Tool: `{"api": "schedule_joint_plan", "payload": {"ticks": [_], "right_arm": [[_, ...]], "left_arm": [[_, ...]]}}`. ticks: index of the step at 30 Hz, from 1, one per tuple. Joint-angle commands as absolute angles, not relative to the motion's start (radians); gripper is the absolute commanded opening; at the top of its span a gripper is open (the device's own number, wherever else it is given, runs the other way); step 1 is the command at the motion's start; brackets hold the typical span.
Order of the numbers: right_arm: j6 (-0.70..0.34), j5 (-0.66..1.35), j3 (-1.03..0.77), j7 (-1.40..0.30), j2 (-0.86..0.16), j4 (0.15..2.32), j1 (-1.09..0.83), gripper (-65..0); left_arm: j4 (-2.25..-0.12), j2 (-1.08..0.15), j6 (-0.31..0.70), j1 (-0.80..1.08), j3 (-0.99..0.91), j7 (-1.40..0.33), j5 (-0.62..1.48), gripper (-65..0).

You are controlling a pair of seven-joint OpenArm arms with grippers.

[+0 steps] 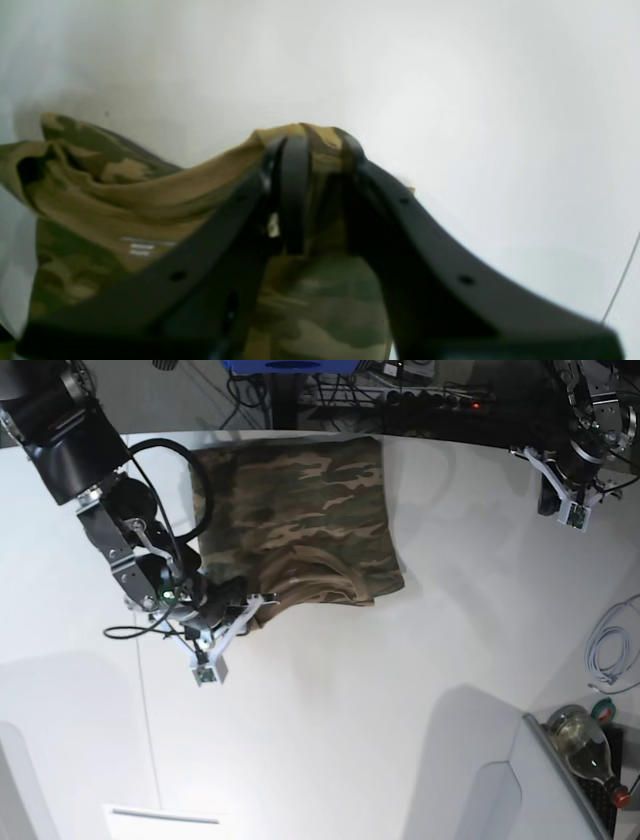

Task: Layout the t-shirt on the table in an organized manner, then fold the t-shirt properly
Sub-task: 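Press the collar fold flat with the right gripper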

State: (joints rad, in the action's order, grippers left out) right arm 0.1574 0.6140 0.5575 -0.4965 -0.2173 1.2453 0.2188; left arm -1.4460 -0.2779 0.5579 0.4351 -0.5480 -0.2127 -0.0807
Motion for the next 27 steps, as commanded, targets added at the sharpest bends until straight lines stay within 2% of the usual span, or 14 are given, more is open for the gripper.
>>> {"api": "schedule_joint_plan", "payload": {"ticks": [1, 6, 10, 15, 19, 20, 25, 27], "right_arm": [[0.154, 0.618, 0.552, -0.478, -0.217, 1.267, 0.232, -51.5], [0.154, 0.618, 0.549, -0.478, -0.217, 1.264, 0.231, -64.8], [0.157, 0.615, 0.515, -0.475, -0.216, 1.296, 0.203, -64.5], [0.157, 0.613, 0.36, -0.475, -0.189, 1.415, 0.127, -64.2], [0.157, 0.618, 0.344, -0.476, -0.186, 1.434, 0.119, -62.6], [0.157, 0.618, 0.346, -0.479, -0.182, 1.432, 0.128, -58.5], [0.154, 0.616, 0.349, -0.481, -0.15, 1.34, 0.168, -21.2], [0.153, 0.616, 0.36, -0.481, -0.145, 1.291, 0.189, -15.8]], "left_arm": [[-1.46, -0.294, 0.556, 0.437, -0.552, -0.194, -0.073, -65.0], [-1.46, -0.294, 0.556, 0.437, -0.552, -0.194, -0.073, -65.0], [-1.46, -0.294, 0.556, 0.437, -0.552, -0.194, -0.073, -65.0], [-1.46, -0.294, 0.556, 0.437, -0.552, -0.196, -0.073, -65.0], [-1.46, -0.294, 0.556, 0.432, -0.552, -0.196, -0.073, -65.0], [-1.46, -0.294, 0.556, 0.43, -0.552, -0.197, -0.073, -65.0], [-1.46, -0.294, 0.556, 0.43, -0.552, -0.199, -0.073, -65.0], [-1.46, -0.294, 0.556, 0.43, -0.552, -0.199, -0.073, -65.0]]}}
